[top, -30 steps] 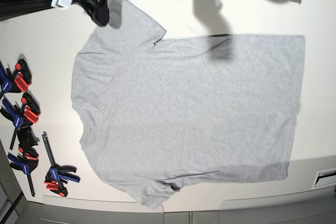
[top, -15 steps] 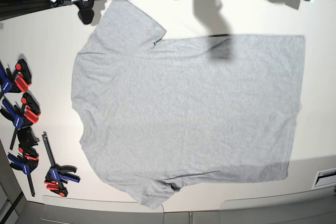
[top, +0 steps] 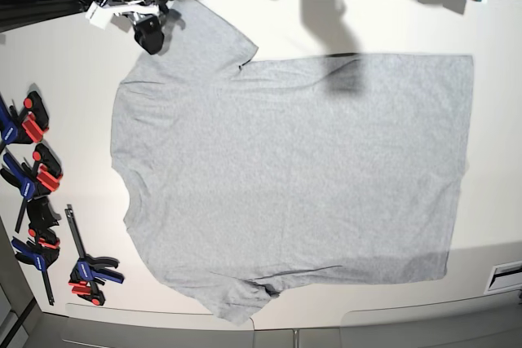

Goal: Fold the T-shirt properly
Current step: 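Lower the right gripper to the shirt's shoulder corner and the left to the hem corner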

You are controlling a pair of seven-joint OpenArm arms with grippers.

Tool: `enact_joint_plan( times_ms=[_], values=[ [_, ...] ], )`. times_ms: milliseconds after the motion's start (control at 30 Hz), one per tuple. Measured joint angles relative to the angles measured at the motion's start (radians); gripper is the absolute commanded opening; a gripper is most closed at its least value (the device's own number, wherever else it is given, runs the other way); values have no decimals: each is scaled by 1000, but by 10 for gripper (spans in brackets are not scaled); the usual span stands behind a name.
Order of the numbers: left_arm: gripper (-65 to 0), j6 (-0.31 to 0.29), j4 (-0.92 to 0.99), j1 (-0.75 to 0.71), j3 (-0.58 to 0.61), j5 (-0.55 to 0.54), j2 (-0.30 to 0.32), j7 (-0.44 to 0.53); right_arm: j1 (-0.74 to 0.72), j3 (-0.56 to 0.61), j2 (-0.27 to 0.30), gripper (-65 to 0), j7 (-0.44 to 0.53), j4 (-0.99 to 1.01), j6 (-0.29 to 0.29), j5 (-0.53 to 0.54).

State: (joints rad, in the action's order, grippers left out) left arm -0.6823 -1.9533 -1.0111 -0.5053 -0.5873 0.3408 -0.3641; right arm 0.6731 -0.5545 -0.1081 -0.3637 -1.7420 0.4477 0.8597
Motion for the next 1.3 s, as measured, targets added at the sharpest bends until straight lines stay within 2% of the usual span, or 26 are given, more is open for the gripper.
enact_joint_plan(
  times_ms=[67, 267, 500, 567, 667, 767, 900, 967, 1133, 1300],
  values=[
    [-650, 0, 0, 0, 0, 0, 0, 0, 0, 0, 0, -378, 0, 0, 0, 3],
    [-650, 0, 0, 0, 0, 0, 0, -3, 0, -32, 0, -376, -119, 0, -26, 110],
    [-650, 0, 0, 0, 0, 0, 3, -3, 0, -180, 11, -377, -126, 0, -27, 135],
    [-650, 0, 0, 1, 0, 0, 6, -3, 1, -203, 35, -377, -126, 0, -60, 136],
    [-650, 0, 0, 17, 0, 0, 6, -3, 0, -190, 68, -377, -137, 2, -83, 129],
    [-650, 0, 0, 42, 0, 0, 14, -3, -2, -155, 72, -377, -161, 2, -85, 128],
    [-582, 0, 0, 50, 0, 0, 17, -4, -3, -95, 55, -377, -154, 13, -90, 63],
    [-574, 0, 0, 50, 0, 0, 16, -5, -4, -69, 55, -377, -147, 45, -101, 52],
    [-574, 0, 0, 50, 0, 0, 17, -5, -60, -63, 60, -379, -96, 180, -61, 118],
    [-574, 1, 0, 50, 0, 0, 16, -27, -77, -65, 61, -379, -109, 232, -2, 166]
  ],
)
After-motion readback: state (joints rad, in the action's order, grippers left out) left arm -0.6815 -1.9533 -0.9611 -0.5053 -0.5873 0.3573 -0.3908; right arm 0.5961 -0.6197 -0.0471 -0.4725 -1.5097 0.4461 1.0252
